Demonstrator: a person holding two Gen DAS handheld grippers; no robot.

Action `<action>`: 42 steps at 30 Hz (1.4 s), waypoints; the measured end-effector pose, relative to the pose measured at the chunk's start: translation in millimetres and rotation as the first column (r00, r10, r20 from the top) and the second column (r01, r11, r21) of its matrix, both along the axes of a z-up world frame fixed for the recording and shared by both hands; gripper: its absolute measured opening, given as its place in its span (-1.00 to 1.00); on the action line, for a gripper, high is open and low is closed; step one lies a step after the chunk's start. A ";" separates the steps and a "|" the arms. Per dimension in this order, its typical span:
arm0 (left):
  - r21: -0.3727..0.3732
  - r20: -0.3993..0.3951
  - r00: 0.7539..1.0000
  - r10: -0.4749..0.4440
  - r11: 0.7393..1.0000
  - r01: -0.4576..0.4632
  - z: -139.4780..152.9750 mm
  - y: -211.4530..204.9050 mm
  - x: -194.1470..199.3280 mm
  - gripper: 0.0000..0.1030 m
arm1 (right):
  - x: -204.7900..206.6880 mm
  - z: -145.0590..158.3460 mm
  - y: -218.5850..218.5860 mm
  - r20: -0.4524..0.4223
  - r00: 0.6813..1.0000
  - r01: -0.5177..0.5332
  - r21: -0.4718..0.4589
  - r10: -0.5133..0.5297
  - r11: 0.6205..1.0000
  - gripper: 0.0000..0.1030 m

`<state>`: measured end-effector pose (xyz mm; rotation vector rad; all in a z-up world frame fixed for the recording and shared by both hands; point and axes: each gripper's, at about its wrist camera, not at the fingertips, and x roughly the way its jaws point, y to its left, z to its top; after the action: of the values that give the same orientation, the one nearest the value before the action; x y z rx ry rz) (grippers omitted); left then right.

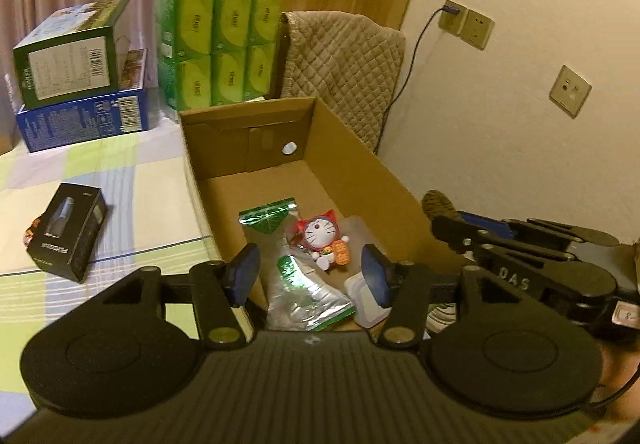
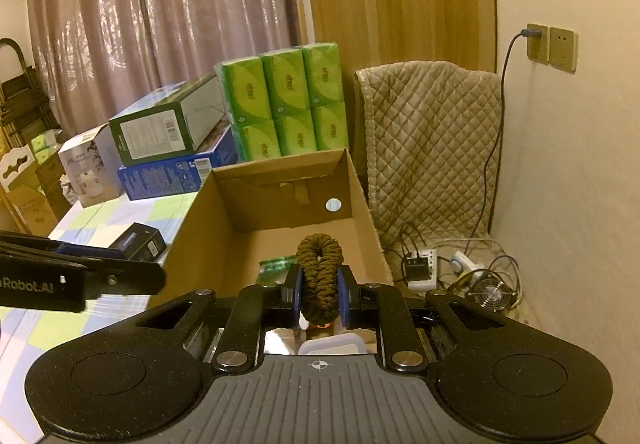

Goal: Organize objects
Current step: 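Lower the plastic shell and hair tie into the cardboard box and open both grippers, then withdraw both grippers from the box back over the table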

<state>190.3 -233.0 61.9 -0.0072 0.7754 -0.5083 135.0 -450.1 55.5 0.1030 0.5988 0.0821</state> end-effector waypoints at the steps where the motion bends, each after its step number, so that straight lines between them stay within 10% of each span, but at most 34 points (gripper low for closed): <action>1: -0.002 0.001 1.000 0.003 1.000 -0.003 0.7 2.0 -1.0 -0.02 | -0.5 0.0 0.2 0.000 1.000 0.000 0.002 0.000 1.000 -0.72; 25: -0.001 0.008 0.998 0.060 0.998 -0.060 3.4 38.0 -19.3 0.14 | 10.0 7.0 28.1 -0.008 0.999 -0.051 0.040 0.051 0.998 -0.72; 30: 0.004 0.000 0.997 0.076 0.997 -0.076 -1.1 45.3 -17.8 0.16 | 16.3 4.6 16.7 0.032 0.999 -0.028 0.134 0.024 0.991 0.47; 42: 0.018 -0.022 0.993 0.115 0.993 -0.115 -16.3 71.6 -29.0 0.22 | -1.3 8.9 9.6 0.017 1.000 -0.012 0.137 0.010 0.990 0.47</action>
<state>161.3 -161.4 45.6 -0.0422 0.7969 -0.3927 133.6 -440.5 64.5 0.2322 0.5770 0.1348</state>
